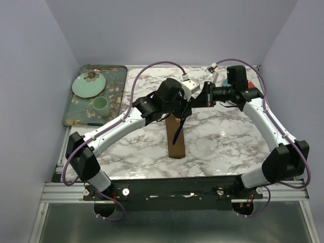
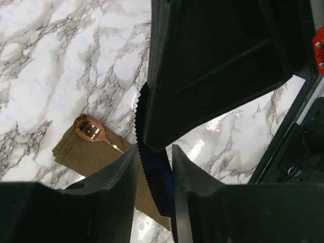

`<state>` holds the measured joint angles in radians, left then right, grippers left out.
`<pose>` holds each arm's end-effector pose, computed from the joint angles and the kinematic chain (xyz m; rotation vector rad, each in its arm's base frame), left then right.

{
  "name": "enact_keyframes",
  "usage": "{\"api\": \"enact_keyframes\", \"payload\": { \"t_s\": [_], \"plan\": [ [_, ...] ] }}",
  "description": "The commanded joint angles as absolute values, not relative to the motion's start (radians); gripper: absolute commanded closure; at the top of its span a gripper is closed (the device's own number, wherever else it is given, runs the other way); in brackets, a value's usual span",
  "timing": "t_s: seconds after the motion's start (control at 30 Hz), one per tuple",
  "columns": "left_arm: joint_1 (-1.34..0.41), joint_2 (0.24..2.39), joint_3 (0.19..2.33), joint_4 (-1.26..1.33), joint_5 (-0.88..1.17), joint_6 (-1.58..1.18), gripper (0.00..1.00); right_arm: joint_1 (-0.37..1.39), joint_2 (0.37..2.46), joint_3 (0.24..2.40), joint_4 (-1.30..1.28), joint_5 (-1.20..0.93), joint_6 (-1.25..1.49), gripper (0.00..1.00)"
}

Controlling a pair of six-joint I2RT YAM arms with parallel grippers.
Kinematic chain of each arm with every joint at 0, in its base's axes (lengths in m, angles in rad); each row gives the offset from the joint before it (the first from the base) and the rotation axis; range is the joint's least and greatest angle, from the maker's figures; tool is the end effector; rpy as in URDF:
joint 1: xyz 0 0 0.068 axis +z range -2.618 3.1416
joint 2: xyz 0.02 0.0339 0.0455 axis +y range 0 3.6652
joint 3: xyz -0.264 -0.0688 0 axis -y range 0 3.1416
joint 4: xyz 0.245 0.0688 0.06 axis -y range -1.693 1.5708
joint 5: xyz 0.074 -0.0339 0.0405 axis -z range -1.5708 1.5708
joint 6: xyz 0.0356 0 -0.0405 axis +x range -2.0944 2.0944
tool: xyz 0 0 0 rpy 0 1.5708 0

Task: Fold the napkin into a case and place the utensils inside
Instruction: Pass from the right arm to the left

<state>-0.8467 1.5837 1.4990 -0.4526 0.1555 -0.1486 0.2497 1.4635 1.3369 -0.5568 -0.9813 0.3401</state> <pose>0.2386 -0.2781 0.3607 0.8409 2.0268 -0.7447 0.2980 0.1065 0.3453 -0.4549 2.2046 1.4167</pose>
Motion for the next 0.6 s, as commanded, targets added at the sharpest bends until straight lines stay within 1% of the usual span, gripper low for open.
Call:
{"api": "enact_keyframes", "payload": {
  "t_s": [0.0,0.03,0.1,0.13,0.17,0.2,0.23,0.27,0.37,0.43,0.57],
  "plan": [
    [-0.854,1.598,1.522,-0.474,0.118,-0.183,0.69,0.258,1.468,1.333,-0.545,-0.991,0.365,0.99],
    [-0.854,1.598,1.522,-0.472,0.117,-0.187,0.77,0.258,1.470,1.333,-0.545,-0.991,0.367,0.99],
    [-0.854,1.598,1.520,-0.482,0.095,-0.210,0.89,0.258,1.477,1.333,-0.545,-0.988,0.367,0.99],
    [-0.854,1.600,1.519,-0.485,0.088,-0.216,1.00,0.258,1.482,1.338,-0.545,-0.985,0.367,0.99],
    [-0.845,1.600,1.514,-0.489,0.063,-0.231,1.00,0.258,1.486,1.341,-0.546,-0.973,0.364,0.96],
    [-0.832,1.603,1.511,-0.497,0.060,-0.254,1.00,0.258,1.491,1.344,-0.549,-0.963,0.356,0.86],
    [-0.818,1.611,1.508,-0.500,0.058,-0.297,1.00,0.258,1.493,1.351,-0.554,-0.948,0.345,0.74],
    [-0.802,1.617,1.511,-0.506,0.051,-0.326,1.00,0.259,1.493,1.354,-0.569,-0.918,0.315,0.58],
    [-0.727,1.686,1.570,-0.554,-0.029,-0.437,1.00,0.258,1.497,1.351,-0.613,-0.849,0.224,0.38],
    [-0.672,1.742,1.597,-0.571,-0.054,-0.480,1.00,0.256,1.499,1.338,-0.632,-0.804,0.183,0.37],
    [-0.635,1.841,1.684,-0.565,-0.159,-0.526,1.00,0.256,1.522,1.309,-0.714,-0.764,0.101,0.36]
  ]
}}
